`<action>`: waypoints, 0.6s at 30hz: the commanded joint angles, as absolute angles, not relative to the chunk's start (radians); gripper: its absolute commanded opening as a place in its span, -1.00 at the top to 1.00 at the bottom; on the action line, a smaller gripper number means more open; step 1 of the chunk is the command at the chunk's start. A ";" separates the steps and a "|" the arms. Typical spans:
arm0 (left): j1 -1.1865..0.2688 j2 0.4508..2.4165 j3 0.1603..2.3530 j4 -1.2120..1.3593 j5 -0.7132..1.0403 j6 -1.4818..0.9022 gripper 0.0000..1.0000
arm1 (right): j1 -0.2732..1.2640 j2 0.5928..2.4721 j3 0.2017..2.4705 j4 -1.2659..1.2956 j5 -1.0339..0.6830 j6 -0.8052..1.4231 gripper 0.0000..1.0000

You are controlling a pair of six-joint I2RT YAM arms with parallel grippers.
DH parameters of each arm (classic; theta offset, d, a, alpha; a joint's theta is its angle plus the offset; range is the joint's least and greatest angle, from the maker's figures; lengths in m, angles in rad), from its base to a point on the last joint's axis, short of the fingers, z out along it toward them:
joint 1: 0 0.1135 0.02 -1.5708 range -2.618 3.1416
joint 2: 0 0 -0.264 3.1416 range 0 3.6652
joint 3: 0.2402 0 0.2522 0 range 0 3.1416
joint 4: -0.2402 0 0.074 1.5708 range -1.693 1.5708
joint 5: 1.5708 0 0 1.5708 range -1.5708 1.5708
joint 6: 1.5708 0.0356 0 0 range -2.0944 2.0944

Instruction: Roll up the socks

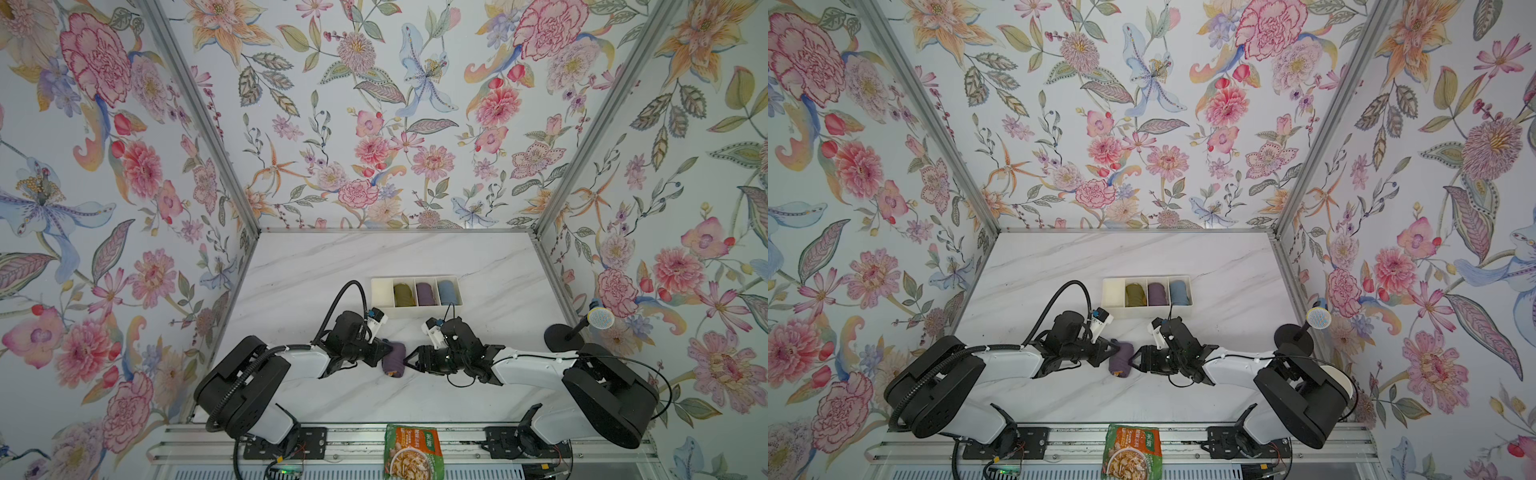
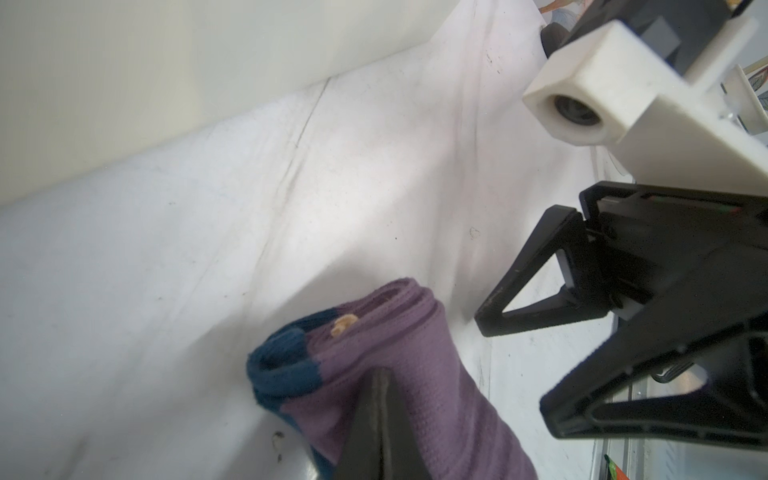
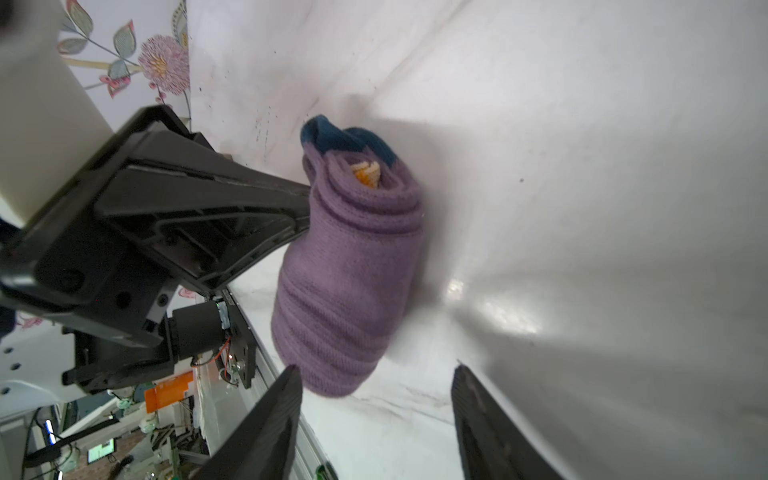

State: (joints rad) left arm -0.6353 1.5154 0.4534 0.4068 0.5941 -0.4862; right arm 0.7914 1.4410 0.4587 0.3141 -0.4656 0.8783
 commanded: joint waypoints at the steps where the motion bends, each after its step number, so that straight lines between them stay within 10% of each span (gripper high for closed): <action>1: -0.649 1.544 0.402 0.282 0.557 -0.490 1.00 | 0.785 1.470 0.433 0.423 -0.474 0.948 -0.21; 18: -0.647 1.554 0.390 0.316 0.566 -0.501 1.00 | 0.846 1.596 0.433 0.569 -0.488 1.049 -0.35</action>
State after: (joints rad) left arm -0.6353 1.5166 0.4366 0.4419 0.5941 -0.4900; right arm 0.8310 1.5650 0.4385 0.5453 -0.4900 1.0187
